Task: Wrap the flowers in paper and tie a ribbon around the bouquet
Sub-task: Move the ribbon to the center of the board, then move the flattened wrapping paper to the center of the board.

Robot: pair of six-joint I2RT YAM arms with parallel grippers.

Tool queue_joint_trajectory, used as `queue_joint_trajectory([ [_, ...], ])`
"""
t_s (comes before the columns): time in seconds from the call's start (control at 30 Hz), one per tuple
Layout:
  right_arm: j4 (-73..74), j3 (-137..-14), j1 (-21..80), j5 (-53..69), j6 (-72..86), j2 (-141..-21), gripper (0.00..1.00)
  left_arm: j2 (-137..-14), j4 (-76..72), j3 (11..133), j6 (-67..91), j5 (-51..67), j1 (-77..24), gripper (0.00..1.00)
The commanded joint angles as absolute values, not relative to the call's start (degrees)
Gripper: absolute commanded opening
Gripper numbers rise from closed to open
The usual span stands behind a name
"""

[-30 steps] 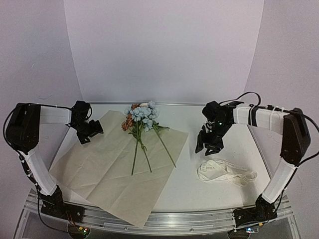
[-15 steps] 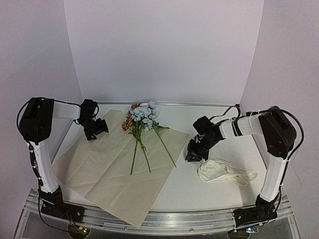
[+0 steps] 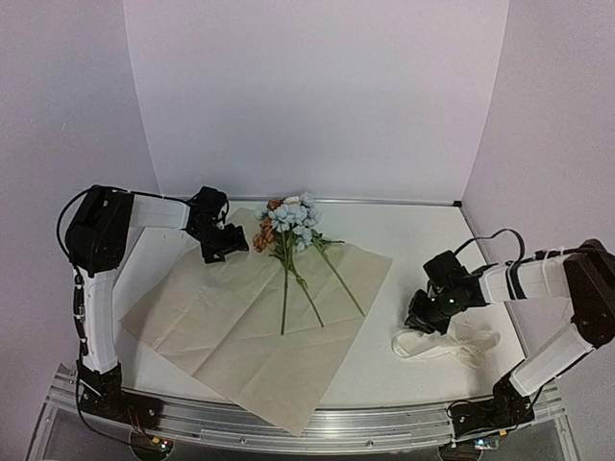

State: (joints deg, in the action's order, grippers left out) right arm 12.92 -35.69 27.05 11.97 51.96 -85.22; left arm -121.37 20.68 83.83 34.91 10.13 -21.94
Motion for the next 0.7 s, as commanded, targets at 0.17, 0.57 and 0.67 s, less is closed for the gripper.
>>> queue_joint_trajectory([
  [0.17,37.8,-32.7,21.9,2.3,45.2,-73.6,0.18,-132.0,24.0,95.3,36.0,16.1,-26.7,0.82],
  [0.57,48.3,-49.2,19.6,11.7,33.7,-75.1,0.37,-132.6,27.1,104.7,33.0,18.3,-27.9,0.84],
  [0.67,48.4,-58.1,19.9,16.4,32.1,-81.8,0.37,-127.9,26.9,103.4,32.7,16.9,-27.9,0.86],
])
